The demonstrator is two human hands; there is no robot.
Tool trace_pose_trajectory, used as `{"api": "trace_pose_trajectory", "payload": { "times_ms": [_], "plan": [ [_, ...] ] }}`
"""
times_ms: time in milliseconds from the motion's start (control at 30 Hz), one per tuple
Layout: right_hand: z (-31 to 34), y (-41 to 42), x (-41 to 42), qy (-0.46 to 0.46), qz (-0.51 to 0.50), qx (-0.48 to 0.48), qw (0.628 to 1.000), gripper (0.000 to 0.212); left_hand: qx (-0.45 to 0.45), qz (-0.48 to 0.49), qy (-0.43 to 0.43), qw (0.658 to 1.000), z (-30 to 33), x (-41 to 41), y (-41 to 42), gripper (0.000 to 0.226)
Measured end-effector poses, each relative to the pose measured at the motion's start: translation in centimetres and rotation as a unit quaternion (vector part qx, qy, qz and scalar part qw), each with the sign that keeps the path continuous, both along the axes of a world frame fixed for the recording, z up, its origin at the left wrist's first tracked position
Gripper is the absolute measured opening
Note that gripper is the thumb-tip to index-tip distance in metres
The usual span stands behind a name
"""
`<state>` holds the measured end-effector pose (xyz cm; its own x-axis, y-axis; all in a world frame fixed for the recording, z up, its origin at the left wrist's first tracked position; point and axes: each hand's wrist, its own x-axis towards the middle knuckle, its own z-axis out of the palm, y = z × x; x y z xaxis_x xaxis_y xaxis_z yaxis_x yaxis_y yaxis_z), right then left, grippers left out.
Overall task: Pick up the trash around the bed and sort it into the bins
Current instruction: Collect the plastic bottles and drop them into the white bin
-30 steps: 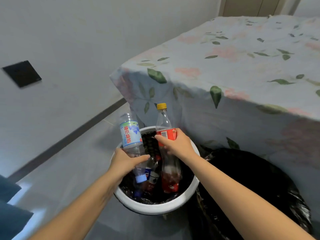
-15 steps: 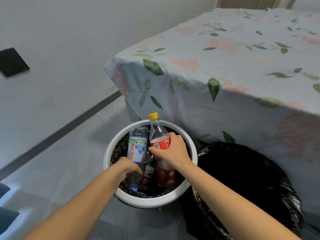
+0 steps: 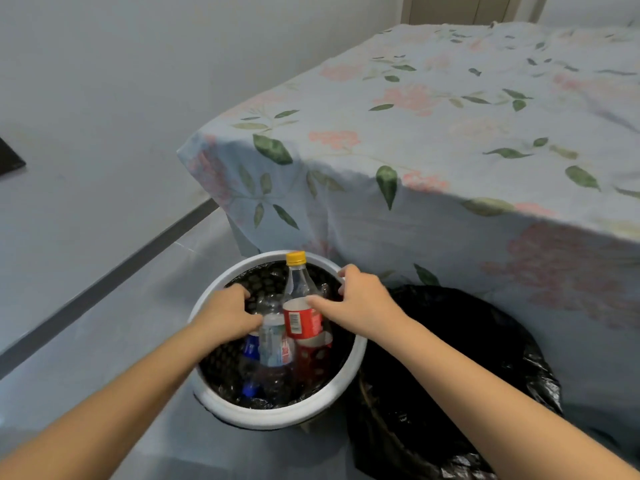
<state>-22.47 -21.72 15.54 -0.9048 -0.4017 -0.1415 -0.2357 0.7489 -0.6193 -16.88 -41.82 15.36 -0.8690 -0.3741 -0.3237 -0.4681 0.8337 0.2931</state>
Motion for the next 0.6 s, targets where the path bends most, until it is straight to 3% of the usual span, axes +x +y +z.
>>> {"api": "trace_pose_trajectory", "payload": {
  "times_ms": [100,167,333,600],
  "plan": [
    [1.7,5.6,0.0,0.137,-0.009,0.051,0.989,0.037,-0.098,-0.122,0.027,0.987,4.4,-1.4,2.7,0.032],
    [2.3,9.9,0.4,0.173,-0.016,0.125,0.977,0.031,-0.126,-0.207,0.0,0.97,7.0,-2.7,6.5,0.034],
    [2.0,21.3,2.1,0.14,-0.053,0.239,0.959,0.036,-0.116,-0.41,-0.021,0.905,10.1,-5.6,19.3,0.037],
    [5.4,38.2,9.3,0.089,-0.249,0.308,0.914,0.049,-0.095,-0.582,0.074,0.804,11.5,-7.0,38.2,0.042]
  ]
}}
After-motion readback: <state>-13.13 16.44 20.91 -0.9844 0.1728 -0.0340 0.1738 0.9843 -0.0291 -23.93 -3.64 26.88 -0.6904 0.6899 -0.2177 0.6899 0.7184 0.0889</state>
